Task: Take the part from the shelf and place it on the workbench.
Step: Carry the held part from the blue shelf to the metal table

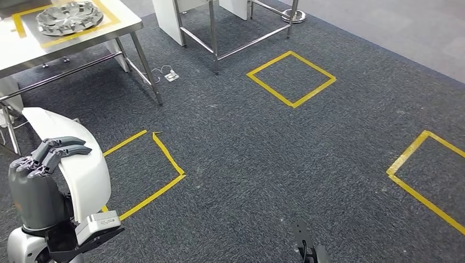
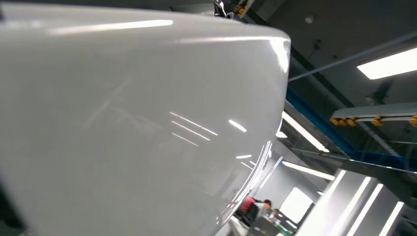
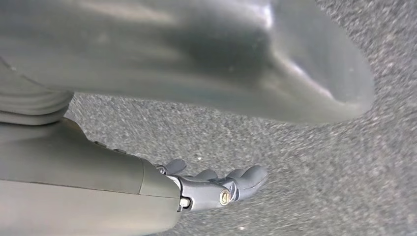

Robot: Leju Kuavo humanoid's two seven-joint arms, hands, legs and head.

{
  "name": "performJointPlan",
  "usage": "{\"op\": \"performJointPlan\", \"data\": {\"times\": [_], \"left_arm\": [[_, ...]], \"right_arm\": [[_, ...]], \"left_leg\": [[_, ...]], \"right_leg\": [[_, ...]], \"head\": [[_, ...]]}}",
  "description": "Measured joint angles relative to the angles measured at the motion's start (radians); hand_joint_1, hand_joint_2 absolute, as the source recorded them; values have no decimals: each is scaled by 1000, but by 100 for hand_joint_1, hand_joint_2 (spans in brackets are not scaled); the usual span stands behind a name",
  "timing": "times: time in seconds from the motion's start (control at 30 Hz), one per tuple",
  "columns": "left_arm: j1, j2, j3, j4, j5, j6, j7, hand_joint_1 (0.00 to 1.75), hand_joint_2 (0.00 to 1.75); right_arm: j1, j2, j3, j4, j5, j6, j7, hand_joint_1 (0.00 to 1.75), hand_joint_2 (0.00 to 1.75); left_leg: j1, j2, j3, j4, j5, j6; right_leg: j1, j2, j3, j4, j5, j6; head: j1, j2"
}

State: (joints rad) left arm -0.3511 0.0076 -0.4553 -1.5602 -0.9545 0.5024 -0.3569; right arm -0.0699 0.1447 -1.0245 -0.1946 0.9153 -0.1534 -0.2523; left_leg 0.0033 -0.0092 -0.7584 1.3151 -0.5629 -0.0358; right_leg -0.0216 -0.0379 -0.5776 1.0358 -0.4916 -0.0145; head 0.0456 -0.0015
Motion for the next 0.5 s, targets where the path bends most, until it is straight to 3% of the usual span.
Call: {"op": "performJointPlan", "data": {"times": [0.07, 0.13, 0.2, 0.27, 0.3, 0.37, 0.43, 0.47, 0.5], "left_arm": [[1, 0, 0, 2, -1, 0, 4, 175, 175], [1, -1, 0, 0, -1, 2, 7, 175, 175], [1, -3, 0, -2, -2, 6, 10, 175, 175], [1, -5, -1, -4, -2, 9, 11, 175, 175], [2, -5, -1, -6, -2, 10, 12, 175, 175], [1, -8, -1, -8, -2, 10, 12, 175, 175], [2, -12, -2, -9, -4, 11, 12, 175, 175], [4, -13, -2, -8, -6, 12, 12, 175, 175], [7, -14, -2, -8, -10, 15, 11, 175, 175]], "right_arm": [[-1, 1, 0, 0, 1, 0, -2, 0, 0], [-3, 2, 0, 0, 5, 2, -8, 0, 0], [-4, 3, 0, 0, 11, 4, -14, 0, 0], [-6, 4, 0, 0, 13, 5, -16, 0, 0], [-7, 5, 0, 0, 14, 5, -17, 0, 0], [-10, 6, 0, 0, 14, 5, -17, 0, 0], [-9, 6, 0, 0, 15, 5, -17, 0, 0], [-7, 6, 0, 0, 14, 6, -17, 0, 0], [-5, 6, 0, 0, 14, 9, -17, 0, 0]], "left_leg": [[-1, 13, 46, -83, 53, 4], [-8, 58, 120, -220, 96, 16], [-16, 84, 151, -278, 103, 30], [-16, 63, 151, -281, 108, 40], [-14, 50, 153, -286, 112, 45], [-5, 27, 156, -296, 119, 55], [-1, 4, 154, -298, 122, 61], [-1, -9, 153, -297, 122, 62], [-1, -23, 152, -296, 122, 62]], "right_leg": [[1, -24, 5, 0, -4, 2], [4, -47, 14, 0, -9, 8], [8, -67, 21, -3, -13, 19], [8, -87, 27, -9, -15, 32], [7, -82, 30, -7, -19, 39], [4, -32, 10, 42, -52, 50], [3, 22, -51, 166, -112, 56], [3, 31, -86, 231, -135, 57], [3, 34, -109, 270, -140, 58]], "head": [[0, 0], [0, 0], [0, 0], [0, 0], [1, 0], [5, 0], [10, 0], [12, 0], [13, 0]]}}
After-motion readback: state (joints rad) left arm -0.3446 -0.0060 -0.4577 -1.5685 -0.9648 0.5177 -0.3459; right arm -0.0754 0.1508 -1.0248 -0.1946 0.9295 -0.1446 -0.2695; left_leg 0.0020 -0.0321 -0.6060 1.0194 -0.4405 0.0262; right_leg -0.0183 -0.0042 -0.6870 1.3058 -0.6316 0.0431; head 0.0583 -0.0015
